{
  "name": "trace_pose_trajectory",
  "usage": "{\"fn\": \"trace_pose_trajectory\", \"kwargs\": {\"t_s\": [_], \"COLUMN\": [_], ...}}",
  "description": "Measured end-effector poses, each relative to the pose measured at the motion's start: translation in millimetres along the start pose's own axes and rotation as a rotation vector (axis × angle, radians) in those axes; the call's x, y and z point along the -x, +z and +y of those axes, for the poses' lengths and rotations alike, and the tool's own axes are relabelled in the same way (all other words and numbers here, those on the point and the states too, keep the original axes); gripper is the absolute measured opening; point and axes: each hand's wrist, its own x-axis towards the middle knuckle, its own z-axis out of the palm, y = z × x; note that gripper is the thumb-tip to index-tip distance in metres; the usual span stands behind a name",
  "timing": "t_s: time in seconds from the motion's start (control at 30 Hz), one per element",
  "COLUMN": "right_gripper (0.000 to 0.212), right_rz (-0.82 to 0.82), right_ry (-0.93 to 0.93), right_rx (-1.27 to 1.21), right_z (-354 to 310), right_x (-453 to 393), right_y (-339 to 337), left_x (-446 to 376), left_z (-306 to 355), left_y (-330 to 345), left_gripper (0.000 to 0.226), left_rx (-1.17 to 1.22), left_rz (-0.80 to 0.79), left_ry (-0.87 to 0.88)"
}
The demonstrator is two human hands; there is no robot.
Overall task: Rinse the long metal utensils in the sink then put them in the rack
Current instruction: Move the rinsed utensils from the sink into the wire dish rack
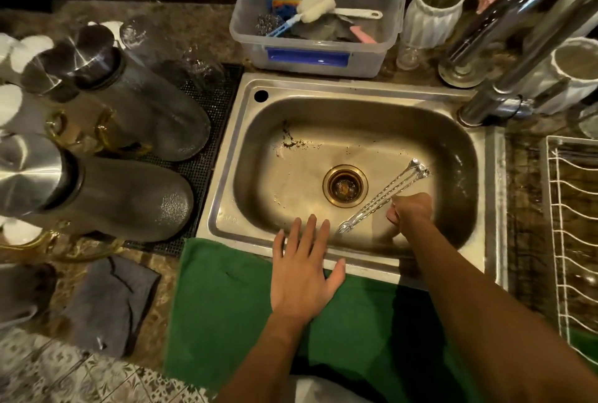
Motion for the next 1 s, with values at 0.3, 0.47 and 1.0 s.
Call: {"fn": "trace_pose_trajectory", "kwargs": {"t_s": [0.3,0.47,1.0], "right_gripper": [0.014,0.015,0.016], "right_rz": [0.155,0.231,0.098], "right_ry": [-0.053,-0.045,-0.314], "right_rx": [0.111,0.104,-0.004], "right_z": [12,12,-11], "right_x": [2,0,86], "right_y": [29,34,-51], "left_x": [1,2,5], "left_z": [1,0,-3], "left_y": [1,4,-2], "left_gripper": [0.071,0.073,0.069], "left_rx": [0.002,-0.006,-0.031], "left_rz": [-0.014,0.002,-0.013], "left_ry": [-0.02,-0.024,-0.025]}}
